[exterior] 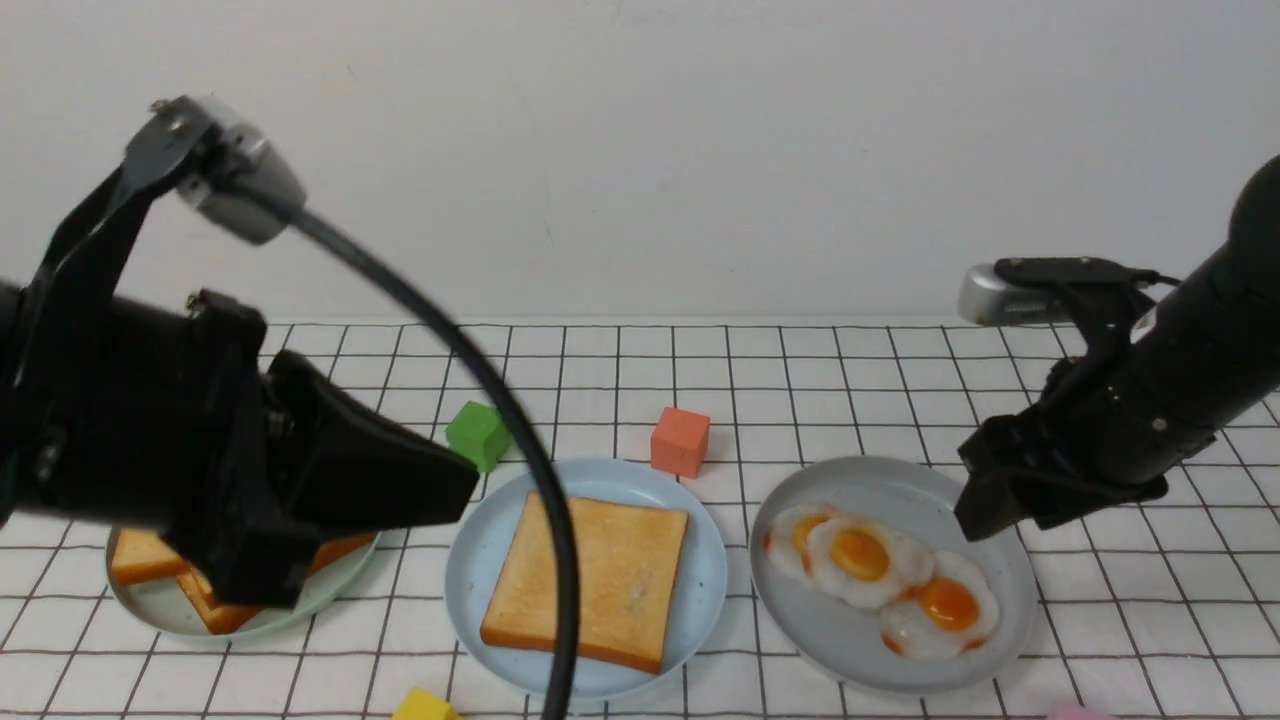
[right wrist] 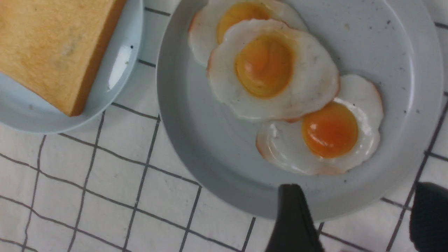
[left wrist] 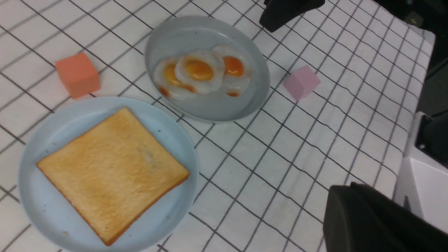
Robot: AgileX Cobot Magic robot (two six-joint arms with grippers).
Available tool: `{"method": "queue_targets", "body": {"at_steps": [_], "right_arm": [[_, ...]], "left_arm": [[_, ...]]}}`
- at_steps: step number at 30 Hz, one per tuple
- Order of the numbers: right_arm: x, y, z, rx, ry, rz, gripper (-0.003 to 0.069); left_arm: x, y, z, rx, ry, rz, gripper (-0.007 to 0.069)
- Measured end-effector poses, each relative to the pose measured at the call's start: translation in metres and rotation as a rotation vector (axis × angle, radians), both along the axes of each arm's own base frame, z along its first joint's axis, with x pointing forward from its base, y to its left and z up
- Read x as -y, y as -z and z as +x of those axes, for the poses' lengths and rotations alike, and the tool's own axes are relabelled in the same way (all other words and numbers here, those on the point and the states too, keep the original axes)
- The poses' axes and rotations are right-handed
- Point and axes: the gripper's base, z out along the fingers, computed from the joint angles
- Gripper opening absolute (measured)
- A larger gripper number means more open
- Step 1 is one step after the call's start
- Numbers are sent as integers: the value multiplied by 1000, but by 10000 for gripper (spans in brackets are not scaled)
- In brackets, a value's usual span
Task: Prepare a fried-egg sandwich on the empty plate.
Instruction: Use the right arm to grab a fried egg
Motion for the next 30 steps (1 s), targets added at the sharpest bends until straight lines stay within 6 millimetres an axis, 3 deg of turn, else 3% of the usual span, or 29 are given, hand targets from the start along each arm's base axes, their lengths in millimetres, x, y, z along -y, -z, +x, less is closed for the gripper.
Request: {"method": "queue_targets", "body": {"at_steps": [6,12,19,25,30], "right_arm": [[-11,24,36,-2,-114,10,451],[-17,45,56,-9,-175,20,452],[-22,83,67,-34,-225,36,451],[-24,93,70,-73,-230,76,429],[-21,92,70,-78,-246,49,314]], "left_arm": [[-4,8,-10,45,-51,-10,-13],[-4,9,-11,15,-50,-22,-13],[-4,10,-11,3,-55,-27,-13],[-4,10,-11,0,-57,-29,-13],[-4,10,-11,1,-57,-27,-13]]}}
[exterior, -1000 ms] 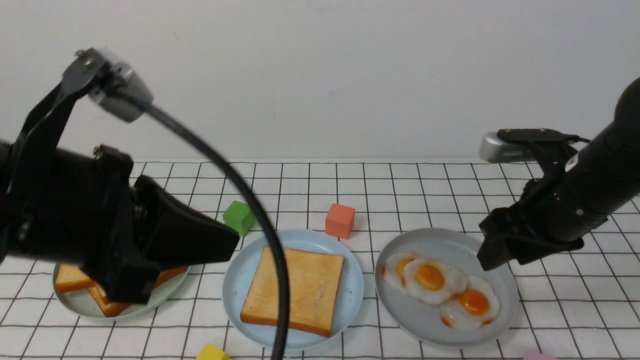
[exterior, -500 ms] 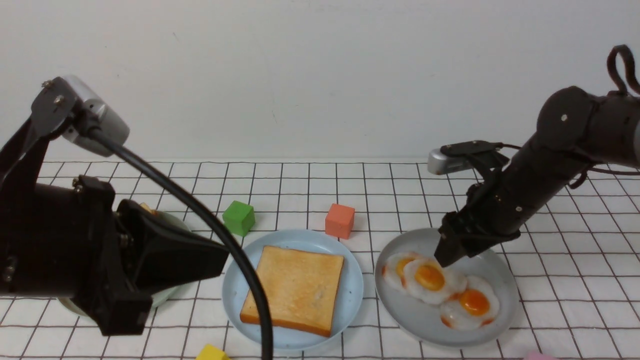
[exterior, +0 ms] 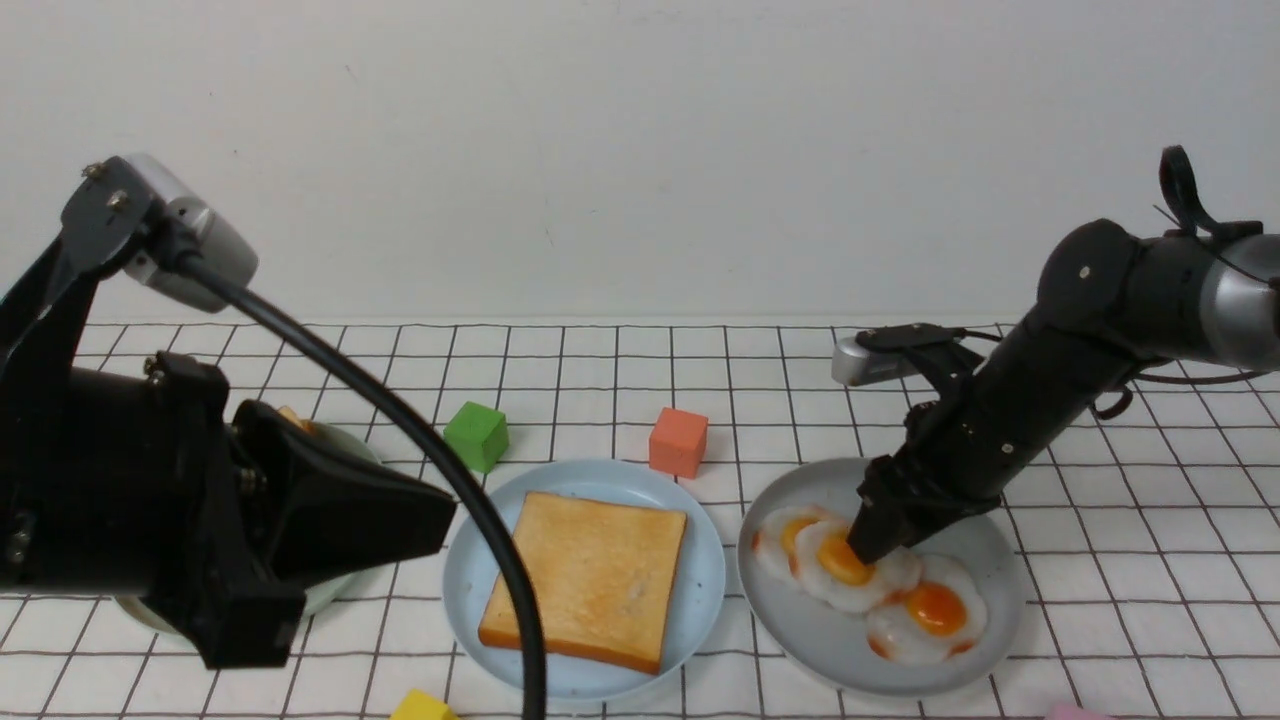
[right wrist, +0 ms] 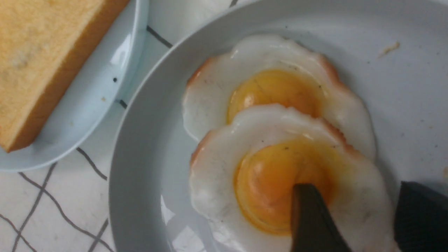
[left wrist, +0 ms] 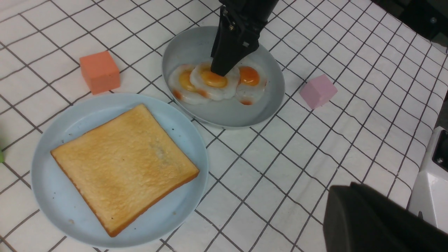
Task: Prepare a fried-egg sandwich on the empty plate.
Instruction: Use the right arm to grab a fried egg
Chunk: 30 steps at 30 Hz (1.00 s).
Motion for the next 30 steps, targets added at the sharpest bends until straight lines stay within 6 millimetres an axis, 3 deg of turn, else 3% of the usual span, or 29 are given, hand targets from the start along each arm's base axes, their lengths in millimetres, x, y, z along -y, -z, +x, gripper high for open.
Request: {"method": "queue_targets", "body": {"at_steps": [5,7,10,14,19,24,30], "right_arm": [[3,-1,0,-2,22,-26,150],[3,-5,-1,4,22,-30,41],[3,-10,-3,10,-5,-53,-8],[5,-22,-4,35,-53,-73,-8],[-7,-48,-7,204,-338,-100,25],[-27,-47,-11,300,-544,-123,118],[-32,-38,-6,344,-582,-158,221]], "left_arm": [[0,0,0,-1,0,1,-13],[0,0,0,-1,0,1,-13],[0,0,0,-2,-2,0,-13],[0,0,0,-3,-2,0,-13],[0,0,0,-5,0,0,-10],[0,0,0,-6,2,0,-5],[0,1,0,-6,2,3,-1]]}}
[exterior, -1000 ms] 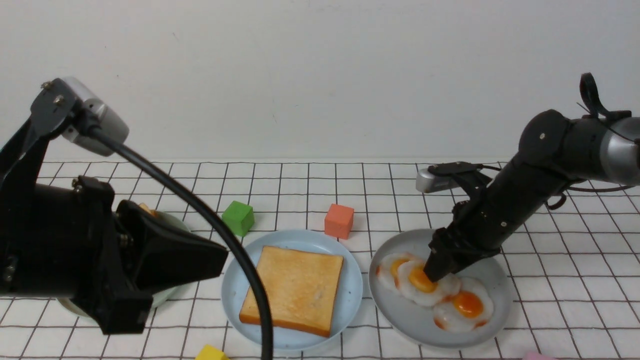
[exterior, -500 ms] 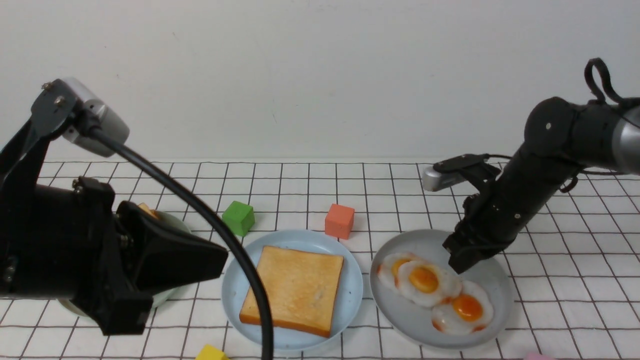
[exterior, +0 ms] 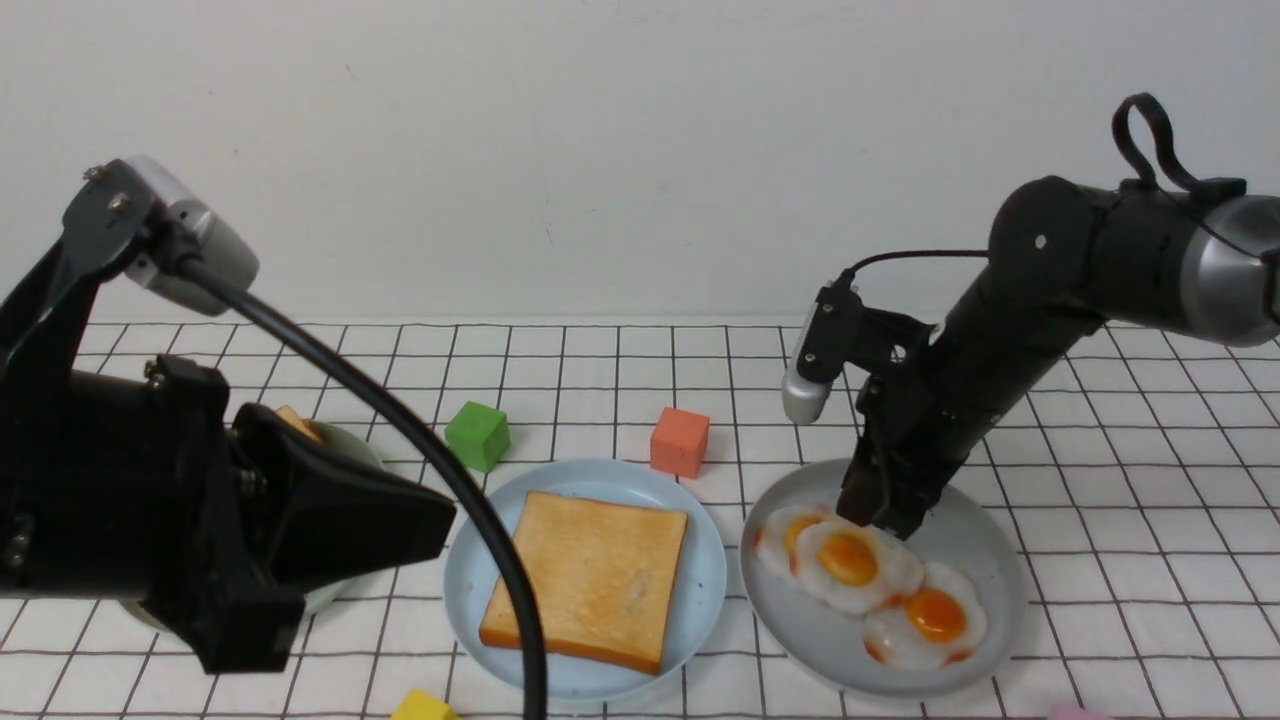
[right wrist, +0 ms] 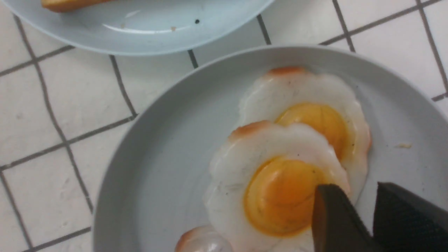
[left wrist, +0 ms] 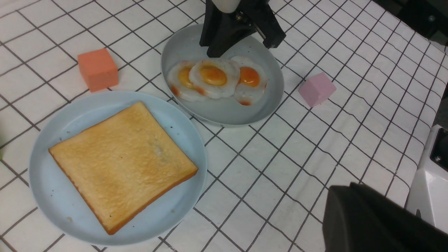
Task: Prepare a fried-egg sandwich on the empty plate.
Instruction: Use the right arm to grab a fried egg
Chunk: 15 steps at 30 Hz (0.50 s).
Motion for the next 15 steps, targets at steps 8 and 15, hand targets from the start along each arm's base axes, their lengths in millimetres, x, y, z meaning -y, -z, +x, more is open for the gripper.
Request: {"method": "queue_targets", "body": {"at_steps": [8,15], "right_arm": [[1,19,5,-11,-4,-31,235],[0,25,8,-12,2,-31,235]], "left_arm": [[-1,1,0,2,1,11,8],[-1,1,0,3,0,15,16]]}}
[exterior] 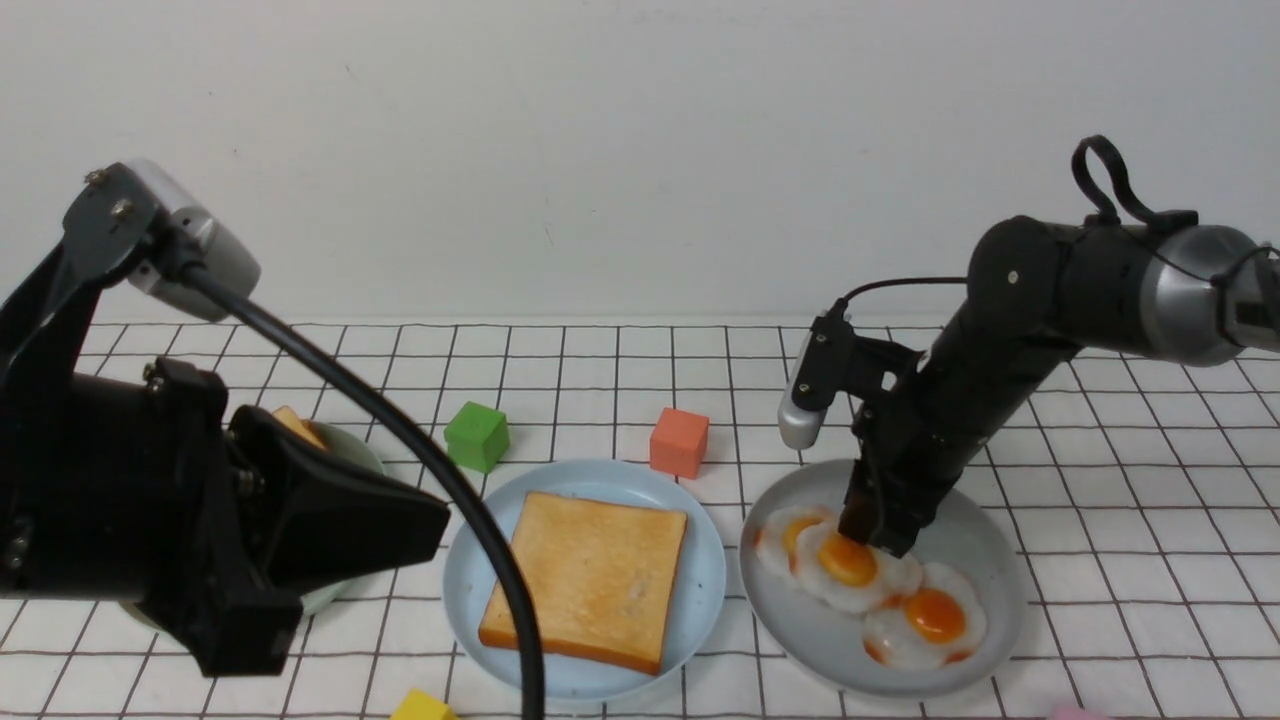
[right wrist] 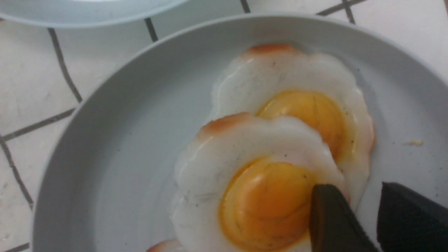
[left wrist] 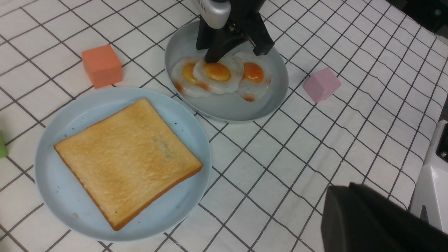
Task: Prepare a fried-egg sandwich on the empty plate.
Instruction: Use the right arm to grab a fried egg
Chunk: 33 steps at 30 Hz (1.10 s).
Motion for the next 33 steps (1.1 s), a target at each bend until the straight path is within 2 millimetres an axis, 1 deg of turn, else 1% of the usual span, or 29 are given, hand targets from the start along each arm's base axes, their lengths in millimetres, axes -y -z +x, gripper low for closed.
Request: {"method": "queue_targets", "body": {"at_steps": [4,6,7,8,9,11,12,14,19,24,26,28,29,33], "right_arm": [[-1,0,-2,-22,1,14,229],[-2,1,-3,-36,-14,19,199],[-2,1,-4,-41,-21,21,181],[-2,1,-4,-47,-27,25,145],[-2,1,-5,-48,-28,24,139],[-2,1,-5,-56,-34,26,38],[-2,1,-6,-58,-36,26,6],[-3,1,-6,-63,-36,27,-10],[-3,-1,-7,-69,-27,30,-10],[-2,-14,-9,-58,6,42,-10],[-1,-26,-12,-46,25,52,-10],[-1,-30,-12,-46,33,56,-10],[-1,-36,-13,-41,38,60,-10],[0,-39,-17,-60,30,58,-9]], "left_arm": [[0,0,0,1,-1,1,20],[0,0,0,0,-1,1,22],[0,0,0,0,-1,1,22],[0,0,0,1,-1,1,24],[0,0,0,1,-1,1,24],[0,0,0,-4,-4,-2,29],[0,0,0,-9,-8,-5,29],[0,0,0,-21,-18,-6,31],[-2,3,0,-49,-45,9,37],[-5,5,1,-79,-77,29,39],[-5,5,1,-83,-81,32,39],[-5,5,1,-86,-82,31,39],[-5,5,1,-86,-82,31,39],[-5,6,0,-90,-82,31,43]]}}
